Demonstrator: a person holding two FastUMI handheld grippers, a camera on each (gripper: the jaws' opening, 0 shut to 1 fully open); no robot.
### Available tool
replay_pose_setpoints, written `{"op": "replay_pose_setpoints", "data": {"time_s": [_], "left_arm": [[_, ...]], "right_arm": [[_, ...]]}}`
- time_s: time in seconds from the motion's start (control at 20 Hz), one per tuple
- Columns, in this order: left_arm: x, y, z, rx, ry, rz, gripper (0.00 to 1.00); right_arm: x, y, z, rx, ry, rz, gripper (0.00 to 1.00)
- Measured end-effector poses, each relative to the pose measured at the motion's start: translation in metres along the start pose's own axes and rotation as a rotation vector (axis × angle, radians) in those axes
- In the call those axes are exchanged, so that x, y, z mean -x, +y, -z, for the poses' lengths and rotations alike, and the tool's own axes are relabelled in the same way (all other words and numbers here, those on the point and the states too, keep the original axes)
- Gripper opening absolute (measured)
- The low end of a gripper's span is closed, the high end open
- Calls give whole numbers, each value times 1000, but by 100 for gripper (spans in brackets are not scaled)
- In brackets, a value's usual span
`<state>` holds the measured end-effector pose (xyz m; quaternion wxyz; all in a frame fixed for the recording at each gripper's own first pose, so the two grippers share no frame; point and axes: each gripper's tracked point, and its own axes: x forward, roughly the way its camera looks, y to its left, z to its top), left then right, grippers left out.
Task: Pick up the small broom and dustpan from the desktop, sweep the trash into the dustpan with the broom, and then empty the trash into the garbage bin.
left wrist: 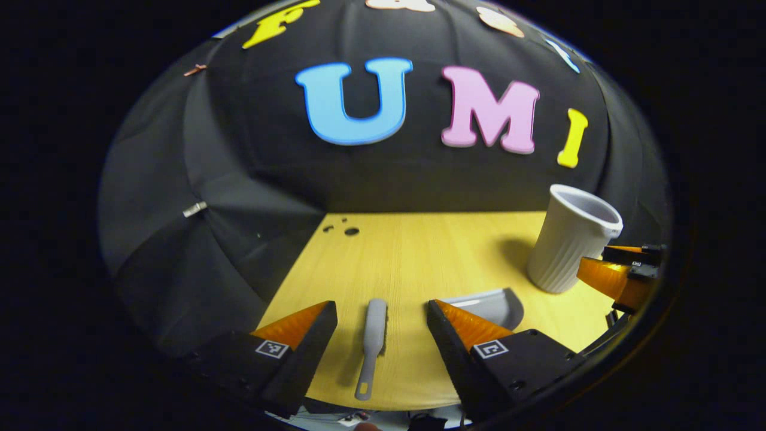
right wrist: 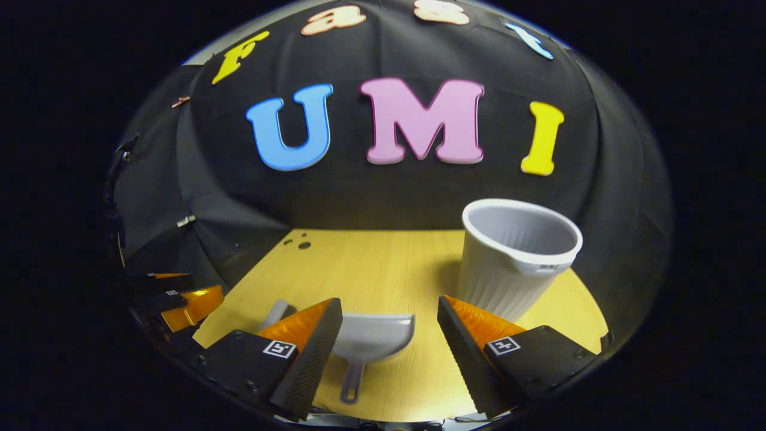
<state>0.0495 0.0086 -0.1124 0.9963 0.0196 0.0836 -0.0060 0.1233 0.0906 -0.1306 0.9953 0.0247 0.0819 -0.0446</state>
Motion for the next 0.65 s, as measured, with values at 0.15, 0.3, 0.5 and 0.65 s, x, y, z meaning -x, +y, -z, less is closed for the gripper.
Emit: {"op": "replay_pose_setpoints", "data": {"time_s": [0.15,0.3,0.5,0.65], "left_arm": [[46,-9,-27,64,-171,-41,96],[74,-17,-33,97,-256,-63,96],[88,-33,-40,71,-298,-38,95],[90,-53,-36,54,-302,16,95]], "right_arm": [[21,-4,-27,50,-126,-9,99],[38,-4,-23,90,-152,-23,99],[46,-11,-5,87,-105,-38,99],[52,-14,-1,78,-88,-32,99]]}}
